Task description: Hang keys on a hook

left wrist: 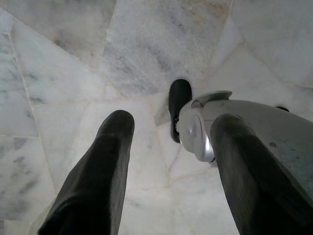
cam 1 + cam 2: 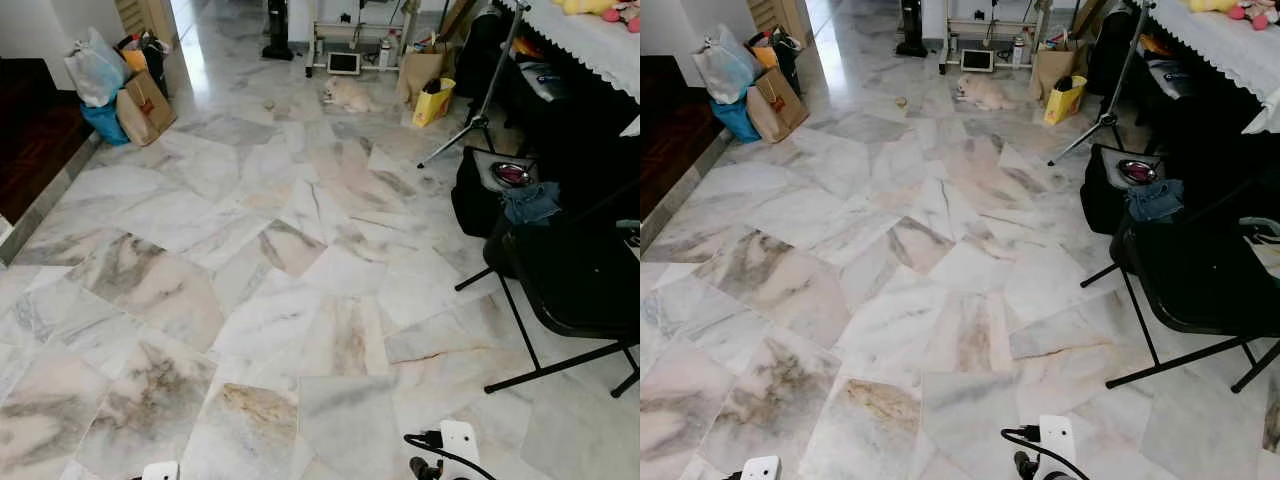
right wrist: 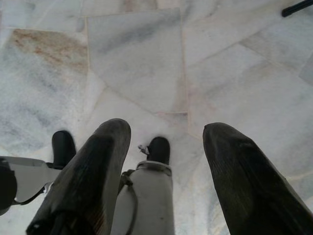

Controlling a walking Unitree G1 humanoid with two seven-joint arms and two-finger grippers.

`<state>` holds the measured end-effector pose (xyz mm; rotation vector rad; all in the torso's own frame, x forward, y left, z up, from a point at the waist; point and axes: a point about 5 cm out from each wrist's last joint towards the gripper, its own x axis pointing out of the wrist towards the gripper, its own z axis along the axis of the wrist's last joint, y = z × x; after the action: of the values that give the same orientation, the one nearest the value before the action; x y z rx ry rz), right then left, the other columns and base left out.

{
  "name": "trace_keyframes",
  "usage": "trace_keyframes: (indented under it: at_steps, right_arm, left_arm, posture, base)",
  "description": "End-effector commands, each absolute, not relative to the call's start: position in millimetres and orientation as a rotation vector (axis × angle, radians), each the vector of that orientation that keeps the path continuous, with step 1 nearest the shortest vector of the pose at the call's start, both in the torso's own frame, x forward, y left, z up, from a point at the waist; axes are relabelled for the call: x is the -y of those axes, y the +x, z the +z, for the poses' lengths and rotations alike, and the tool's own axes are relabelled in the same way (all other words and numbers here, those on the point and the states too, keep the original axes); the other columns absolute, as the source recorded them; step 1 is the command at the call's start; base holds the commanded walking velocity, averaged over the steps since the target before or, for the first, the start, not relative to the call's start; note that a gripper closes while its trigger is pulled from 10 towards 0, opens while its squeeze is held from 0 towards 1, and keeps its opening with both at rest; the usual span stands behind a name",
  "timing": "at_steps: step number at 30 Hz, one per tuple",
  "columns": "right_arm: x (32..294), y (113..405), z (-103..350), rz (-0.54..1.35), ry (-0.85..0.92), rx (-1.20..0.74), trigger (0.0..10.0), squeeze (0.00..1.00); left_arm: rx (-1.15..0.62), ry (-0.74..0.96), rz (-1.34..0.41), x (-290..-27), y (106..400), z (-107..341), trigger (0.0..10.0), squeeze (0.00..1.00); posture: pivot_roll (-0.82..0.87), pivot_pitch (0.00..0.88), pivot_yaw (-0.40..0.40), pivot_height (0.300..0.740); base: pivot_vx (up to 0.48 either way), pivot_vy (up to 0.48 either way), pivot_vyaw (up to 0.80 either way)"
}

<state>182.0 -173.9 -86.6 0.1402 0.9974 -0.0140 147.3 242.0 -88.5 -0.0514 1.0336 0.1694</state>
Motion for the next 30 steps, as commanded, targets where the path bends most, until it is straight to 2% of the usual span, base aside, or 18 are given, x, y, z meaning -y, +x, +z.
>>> trace_keyframes:
  at_steps: [1,8,13,30]
  right_arm:
    - [175,181,-87,-0.024,0.156,-0.988,10.0,0.0]
    - [176,183,-85,-0.064,0.241,-0.962,10.0,0.0]
    - [176,183,-85,-0.027,0.175,-0.968,10.0,0.0]
    - [173,178,-88,0.008,0.145,-0.992,10.0,0.0]
  left_arm:
    - [-1.047,-0.056,0.171,-243,143,-90,10.0,0.0]
    - [-1.008,-0.032,0.136,-241,153,-86,10.0,0.0]
    - [-1.014,-0.015,0.133,-242,153,-86,10.0,0.0]
    - [-1.004,-0.052,0.163,-234,157,-87,10.0,0.0]
  posture:
    - [0.13,0.098,-0.045,0.74]
    - [0.13,0.099,-0.043,0.74]
    - [0.13,0.099,-0.042,0.74]
    - [0.13,0.083,-0.05,0.74]
  base:
    - [0.0,0.0,0.0]
    - [0.0,0.0,0.0]
    - [0.0,0.0,0.0]
    - [0.0,0.0,-0.78]
